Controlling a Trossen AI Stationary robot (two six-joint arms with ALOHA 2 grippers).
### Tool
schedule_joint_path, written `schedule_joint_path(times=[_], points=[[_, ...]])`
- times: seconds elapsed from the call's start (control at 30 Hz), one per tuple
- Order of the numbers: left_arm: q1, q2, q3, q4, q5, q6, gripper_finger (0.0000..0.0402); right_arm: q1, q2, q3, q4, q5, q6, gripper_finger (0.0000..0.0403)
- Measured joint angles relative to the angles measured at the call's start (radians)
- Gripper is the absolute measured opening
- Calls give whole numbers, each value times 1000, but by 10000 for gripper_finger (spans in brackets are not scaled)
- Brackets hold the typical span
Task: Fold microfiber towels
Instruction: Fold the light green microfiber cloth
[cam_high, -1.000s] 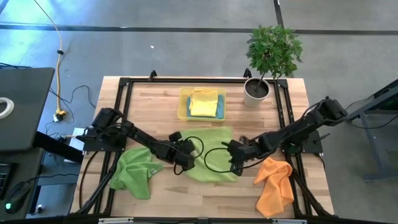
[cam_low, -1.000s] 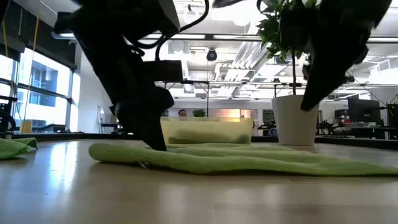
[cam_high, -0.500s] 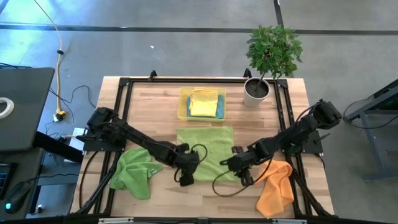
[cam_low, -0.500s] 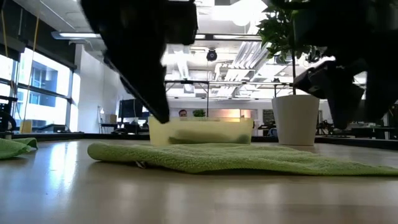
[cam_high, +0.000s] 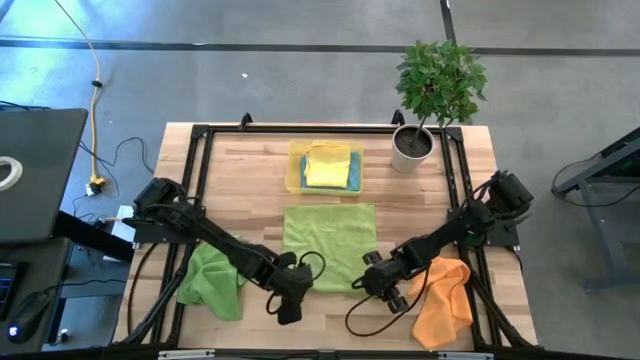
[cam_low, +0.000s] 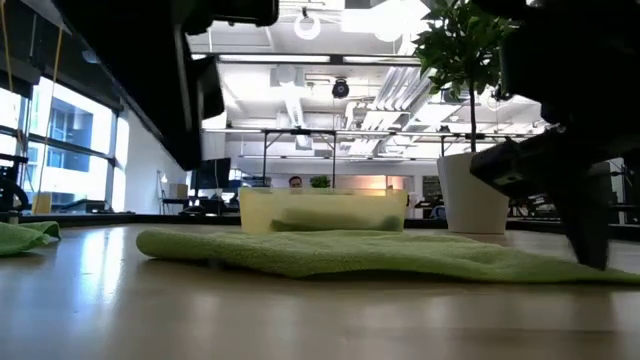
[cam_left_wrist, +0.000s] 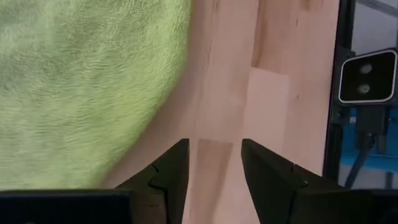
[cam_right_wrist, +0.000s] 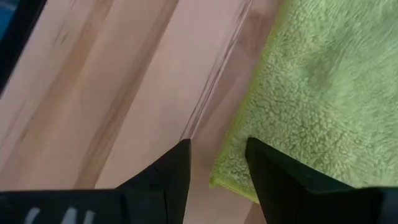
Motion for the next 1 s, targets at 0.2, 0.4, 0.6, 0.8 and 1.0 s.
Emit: schedule_joint_path(times=[0.2,0.4,0.6,0.8,1.0], points=[[-13,0,0,5,0,-73,138,22,34,0,27,121,21,142],[-17,0,0,6,-4,-90,138,28,36,-1,25,203,93,63],[-18,0,0,9,-12,-73,138,28,35,-2,21,222,208,7],[-18,0,0,27,-107,76,138,7,-9,-7,-23,134,281,2],[-18,3,0,39,-210,181,138,-41,-80,-10,-96,50,281,1]])
